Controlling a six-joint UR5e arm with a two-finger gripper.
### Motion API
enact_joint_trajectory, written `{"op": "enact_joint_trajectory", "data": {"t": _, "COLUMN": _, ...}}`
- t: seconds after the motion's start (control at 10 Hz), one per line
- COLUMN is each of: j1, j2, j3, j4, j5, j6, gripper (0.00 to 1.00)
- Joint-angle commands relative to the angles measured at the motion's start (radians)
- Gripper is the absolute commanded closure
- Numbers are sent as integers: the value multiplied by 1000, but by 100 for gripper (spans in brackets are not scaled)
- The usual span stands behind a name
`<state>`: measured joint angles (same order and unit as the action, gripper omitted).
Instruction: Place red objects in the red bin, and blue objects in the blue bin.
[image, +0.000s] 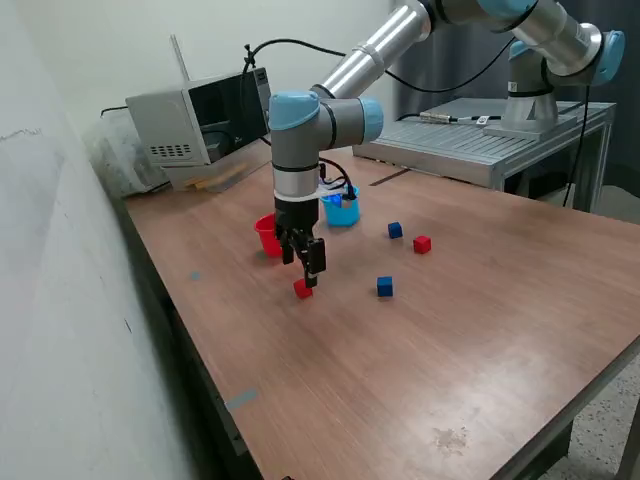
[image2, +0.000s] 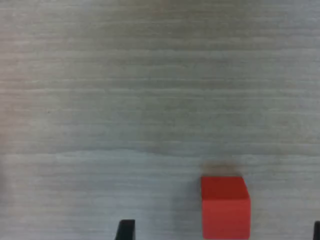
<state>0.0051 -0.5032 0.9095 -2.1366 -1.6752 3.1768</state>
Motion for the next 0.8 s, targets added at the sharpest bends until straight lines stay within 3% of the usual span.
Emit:
{"op": "enact_joint_trajectory", "data": {"t": 0.0, "j1": 4, "j2": 0, "j3": 3, "j4": 1, "j5": 3, "j6": 2, "gripper": 0}}
{"op": "enact_joint_trajectory", "data": {"t": 0.3, "j1": 10, "j2": 2, "j3": 5, "j4": 1, "j5": 5, "j6": 2, "gripper": 0}}
{"op": "enact_joint_trajectory", "data": {"t": 0.5, "j1": 12, "j2": 5, "j3": 14, "j4": 1, "j5": 37, "j6": 2, "gripper": 0}}
{"op": "enact_joint_trajectory", "data": {"t": 0.7, "j1": 12, "j2": 15, "j3": 14, "j4": 1, "j5": 37, "j6": 0, "gripper": 0}}
